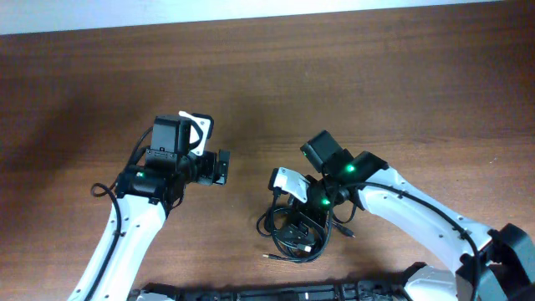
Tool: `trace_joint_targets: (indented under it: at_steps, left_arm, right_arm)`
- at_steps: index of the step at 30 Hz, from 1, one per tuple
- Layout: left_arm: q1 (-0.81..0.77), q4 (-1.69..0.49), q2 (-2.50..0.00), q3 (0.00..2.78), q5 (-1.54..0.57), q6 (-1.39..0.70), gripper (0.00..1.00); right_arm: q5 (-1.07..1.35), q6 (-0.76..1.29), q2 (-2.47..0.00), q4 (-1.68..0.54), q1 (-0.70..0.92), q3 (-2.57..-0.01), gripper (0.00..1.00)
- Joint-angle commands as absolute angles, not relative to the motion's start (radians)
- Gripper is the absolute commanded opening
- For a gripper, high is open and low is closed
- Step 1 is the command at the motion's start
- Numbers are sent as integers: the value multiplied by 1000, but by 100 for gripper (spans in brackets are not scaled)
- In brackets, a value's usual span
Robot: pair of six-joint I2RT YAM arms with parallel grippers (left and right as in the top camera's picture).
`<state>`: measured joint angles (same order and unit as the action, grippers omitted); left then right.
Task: Untangle cables
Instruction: 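Lower the right gripper onto the black cable bundle and grasp it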
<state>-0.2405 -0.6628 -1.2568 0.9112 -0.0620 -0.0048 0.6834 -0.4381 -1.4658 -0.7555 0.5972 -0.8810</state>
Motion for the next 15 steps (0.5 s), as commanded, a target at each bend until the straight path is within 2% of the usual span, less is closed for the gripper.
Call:
trace_joint_targets:
  at_steps: [1, 9, 15]
  left_arm:
    - [-237, -667, -1260, 931, -51, -18, 99]
    - [-237, -667, -1260, 931, -51, -7, 99]
    - [-237, -674, -1260, 931, -52, -7, 99]
  right_arm:
    - [723, -434, -1485, -769, 631, -897, 100]
    - [683, -437, -1546, -770, 738, -875, 98]
    - [659, -437, -1628, -763, 746, -875, 90]
